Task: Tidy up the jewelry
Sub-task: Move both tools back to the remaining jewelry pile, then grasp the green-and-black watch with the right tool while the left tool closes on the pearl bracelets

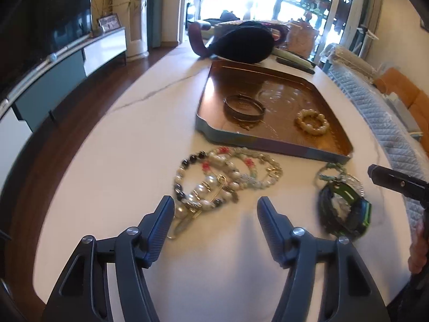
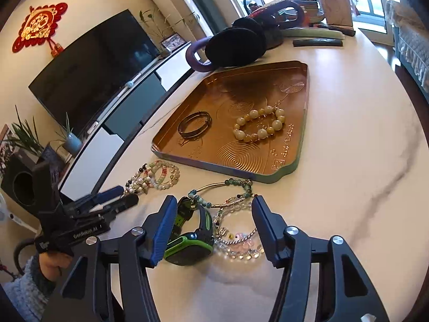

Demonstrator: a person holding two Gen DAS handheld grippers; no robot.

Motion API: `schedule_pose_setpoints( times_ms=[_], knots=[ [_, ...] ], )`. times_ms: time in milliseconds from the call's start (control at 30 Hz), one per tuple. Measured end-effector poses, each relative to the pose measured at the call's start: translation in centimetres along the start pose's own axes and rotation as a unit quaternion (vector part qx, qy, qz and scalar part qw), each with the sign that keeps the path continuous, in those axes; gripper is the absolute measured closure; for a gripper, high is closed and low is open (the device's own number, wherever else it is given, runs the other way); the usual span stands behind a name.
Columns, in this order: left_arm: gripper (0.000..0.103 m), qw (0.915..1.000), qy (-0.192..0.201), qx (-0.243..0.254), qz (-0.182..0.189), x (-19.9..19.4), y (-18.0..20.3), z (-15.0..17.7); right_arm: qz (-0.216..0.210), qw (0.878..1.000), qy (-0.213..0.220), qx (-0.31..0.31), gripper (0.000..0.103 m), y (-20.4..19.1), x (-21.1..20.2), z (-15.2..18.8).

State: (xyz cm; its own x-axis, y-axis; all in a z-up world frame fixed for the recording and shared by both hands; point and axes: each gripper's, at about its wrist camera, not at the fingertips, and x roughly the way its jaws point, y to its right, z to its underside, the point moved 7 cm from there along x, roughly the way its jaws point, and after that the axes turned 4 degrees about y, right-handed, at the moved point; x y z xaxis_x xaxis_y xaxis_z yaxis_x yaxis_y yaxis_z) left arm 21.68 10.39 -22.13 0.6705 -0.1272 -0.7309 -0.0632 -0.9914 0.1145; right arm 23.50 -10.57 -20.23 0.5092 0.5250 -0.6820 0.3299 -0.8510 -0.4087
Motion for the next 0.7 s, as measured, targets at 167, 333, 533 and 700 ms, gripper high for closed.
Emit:
schedule_pose_setpoints(
  times_ms=[167,333,533,700],
  knots=[
    [0.053,0.9997,-0.006,0.021,0.01,0.1,0.6,-0.5,0.005,0.999,-0.011,-0.041,0.053,-1.3,0.5,0.7],
    [0.084,0.9987,-0.021,0.037,0.03,1.3,1.2,-0.4,0.021,0.999,-0.007,-0.05,0.065,-1.8,0.7,1.1],
    [0.085,0.9985,-0.019,0.041,0.03,1.6,1.3,-0.6,0.022,0.997,-0.034,-0.067,0.068,-2.1,2.0,1.9],
    [0.097,0.998,-0.019,0.05,0.033,1.2,1.6,-0.6,0.037,0.994,-0.044,-0.096,0.077,-2.7,2.4,2.7]
  ],
)
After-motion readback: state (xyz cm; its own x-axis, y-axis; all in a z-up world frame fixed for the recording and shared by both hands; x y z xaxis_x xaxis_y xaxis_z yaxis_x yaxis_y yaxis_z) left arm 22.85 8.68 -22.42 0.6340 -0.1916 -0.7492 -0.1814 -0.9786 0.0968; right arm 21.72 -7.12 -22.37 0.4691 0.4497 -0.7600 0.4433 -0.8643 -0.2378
